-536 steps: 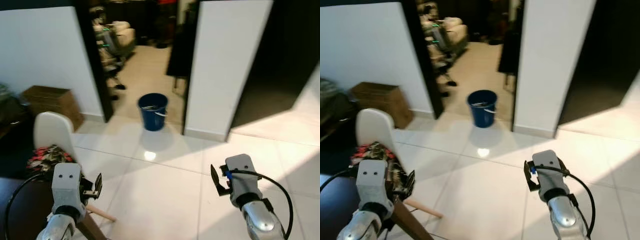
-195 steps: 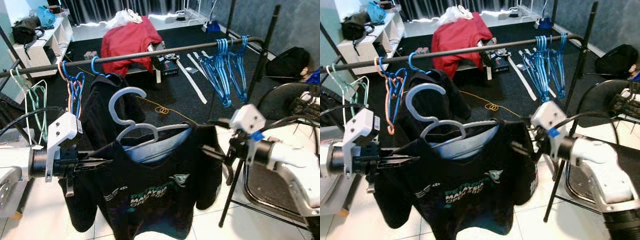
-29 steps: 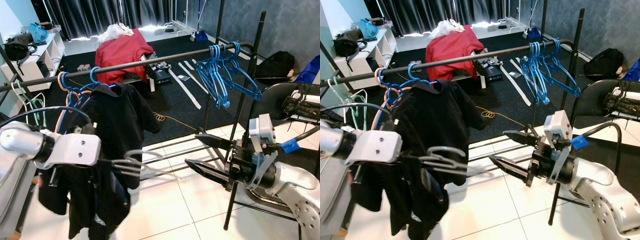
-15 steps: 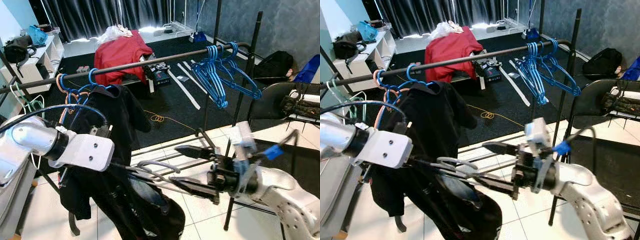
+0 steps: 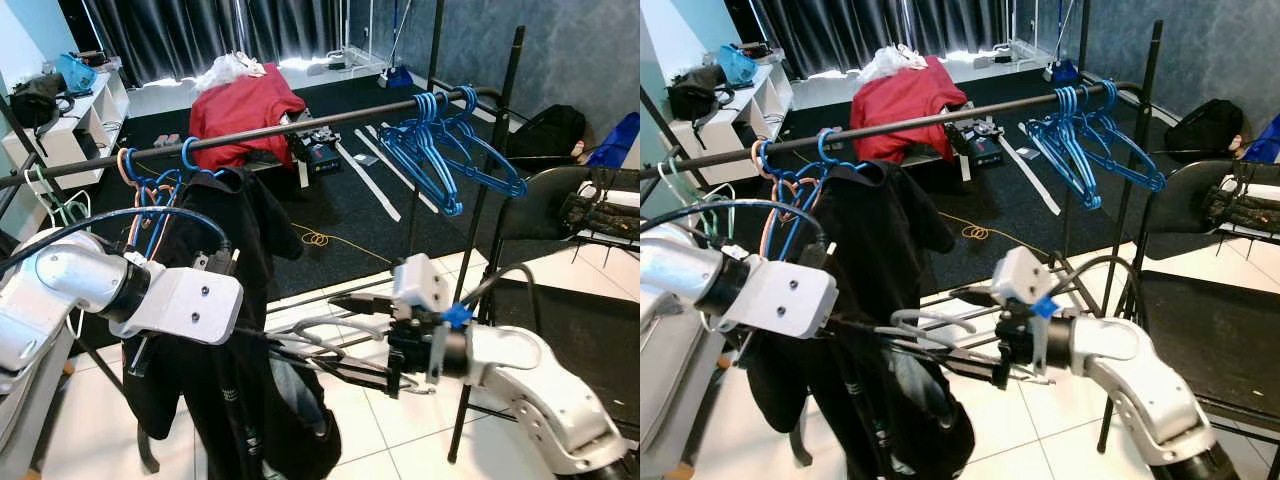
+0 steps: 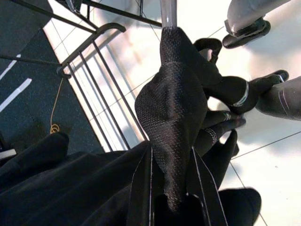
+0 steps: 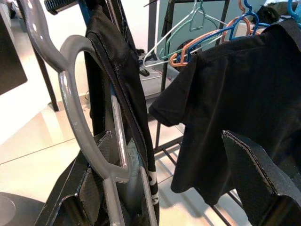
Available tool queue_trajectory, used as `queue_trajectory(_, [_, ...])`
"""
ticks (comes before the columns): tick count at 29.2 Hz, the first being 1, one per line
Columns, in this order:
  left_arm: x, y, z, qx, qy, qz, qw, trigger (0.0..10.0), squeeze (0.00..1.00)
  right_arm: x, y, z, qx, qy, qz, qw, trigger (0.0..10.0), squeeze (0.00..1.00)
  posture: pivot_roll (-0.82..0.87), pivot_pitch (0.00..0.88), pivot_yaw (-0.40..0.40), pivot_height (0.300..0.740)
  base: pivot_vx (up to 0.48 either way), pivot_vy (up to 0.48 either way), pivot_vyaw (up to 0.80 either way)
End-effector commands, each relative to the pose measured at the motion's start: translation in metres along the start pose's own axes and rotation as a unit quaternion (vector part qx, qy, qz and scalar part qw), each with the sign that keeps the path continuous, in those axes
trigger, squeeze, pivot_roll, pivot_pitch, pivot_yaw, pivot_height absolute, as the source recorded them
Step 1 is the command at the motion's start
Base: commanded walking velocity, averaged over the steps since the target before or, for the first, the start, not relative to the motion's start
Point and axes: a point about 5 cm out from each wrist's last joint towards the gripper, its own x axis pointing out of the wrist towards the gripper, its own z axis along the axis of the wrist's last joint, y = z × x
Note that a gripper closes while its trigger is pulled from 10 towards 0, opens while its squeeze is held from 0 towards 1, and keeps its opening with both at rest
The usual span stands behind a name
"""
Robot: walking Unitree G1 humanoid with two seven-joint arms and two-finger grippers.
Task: Hang hanger
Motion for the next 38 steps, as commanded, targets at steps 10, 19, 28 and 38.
queue_trajectory(10, [0.002,0.004,0.014,0.02,-0.024,-0.007,0.999,10.0,0.0,0.014,-0.005,0.006,-0.003,-0.032,-0.021,0.999,0.0,0.0,-0.12,0.0,0.116,0.74,0.0,0.0,0.0])
queue_trajectory(19, [0.008,0.005,0.023,0.039,-0.056,-0.01,0.998,10.0,0.0,0.018,0.0,0.008,0.004,-0.057,-0.001,0.998,0.0,0.0,-0.12,0.0,0.117,0.74,0.0,0.0,0.0])
queue_trajectory(28, [0.002,0.009,0.025,-0.012,-0.117,-0.03,0.993,10.0,1.0,0.017,-0.001,0.011,0.001,-0.066,-0.004,0.998,0.0,0.0,-0.12,0.0,0.12,0.74,0.0,0.0,0.0])
queue_trajectory(38, [-0.038,0.029,0.014,-0.067,-0.197,0.078,0.975,10.0,1.0,0.009,-0.006,0.019,-0.006,-0.08,-0.013,0.997,0.0,0.0,-0.13,0.0,0.12,0.74,0.0,0.0,0.0])
